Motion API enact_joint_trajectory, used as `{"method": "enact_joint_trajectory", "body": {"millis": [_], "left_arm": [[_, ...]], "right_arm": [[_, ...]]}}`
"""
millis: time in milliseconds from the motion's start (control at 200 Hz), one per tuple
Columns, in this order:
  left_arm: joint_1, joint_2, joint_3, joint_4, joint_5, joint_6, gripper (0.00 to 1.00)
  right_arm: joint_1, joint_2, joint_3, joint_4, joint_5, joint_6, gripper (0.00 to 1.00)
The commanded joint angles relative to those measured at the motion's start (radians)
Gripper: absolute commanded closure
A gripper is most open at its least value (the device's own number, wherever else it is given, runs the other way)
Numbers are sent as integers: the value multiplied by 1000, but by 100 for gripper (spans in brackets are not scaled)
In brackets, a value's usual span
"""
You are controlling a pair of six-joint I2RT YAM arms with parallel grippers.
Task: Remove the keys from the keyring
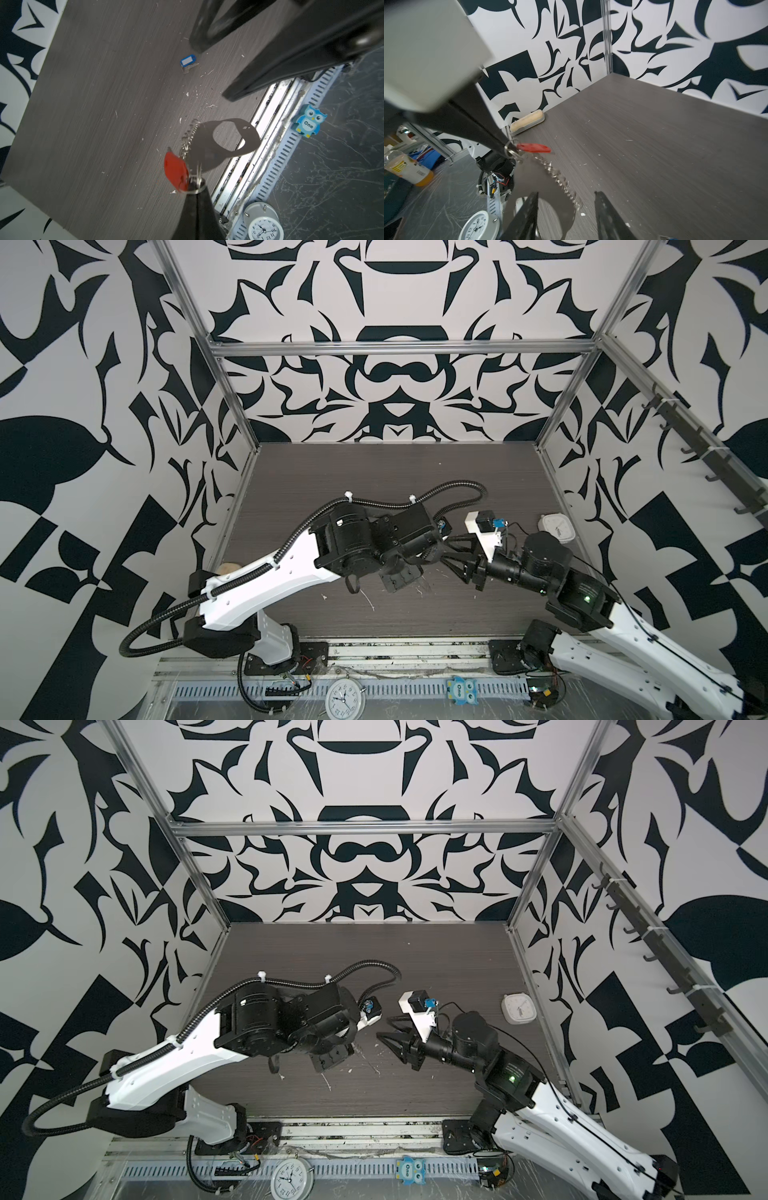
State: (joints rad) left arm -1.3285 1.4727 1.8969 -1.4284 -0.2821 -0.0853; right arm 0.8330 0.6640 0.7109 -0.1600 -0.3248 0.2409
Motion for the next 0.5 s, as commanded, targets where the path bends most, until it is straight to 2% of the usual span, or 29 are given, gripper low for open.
{"method": "enact_joint_trajectory", "body": {"millis": [0, 290, 495], "left_arm": [[-4, -82, -34, 52, 62, 59, 100], [-4, -263, -239, 261, 109, 184, 100], [-4, -303, -252, 296, 197, 207, 100]], "right_arm": [[3, 3, -24, 173, -85, 47, 52], [3, 15, -50, 254, -329, 36, 53], [3, 73, -28, 287, -462, 47, 51]]}}
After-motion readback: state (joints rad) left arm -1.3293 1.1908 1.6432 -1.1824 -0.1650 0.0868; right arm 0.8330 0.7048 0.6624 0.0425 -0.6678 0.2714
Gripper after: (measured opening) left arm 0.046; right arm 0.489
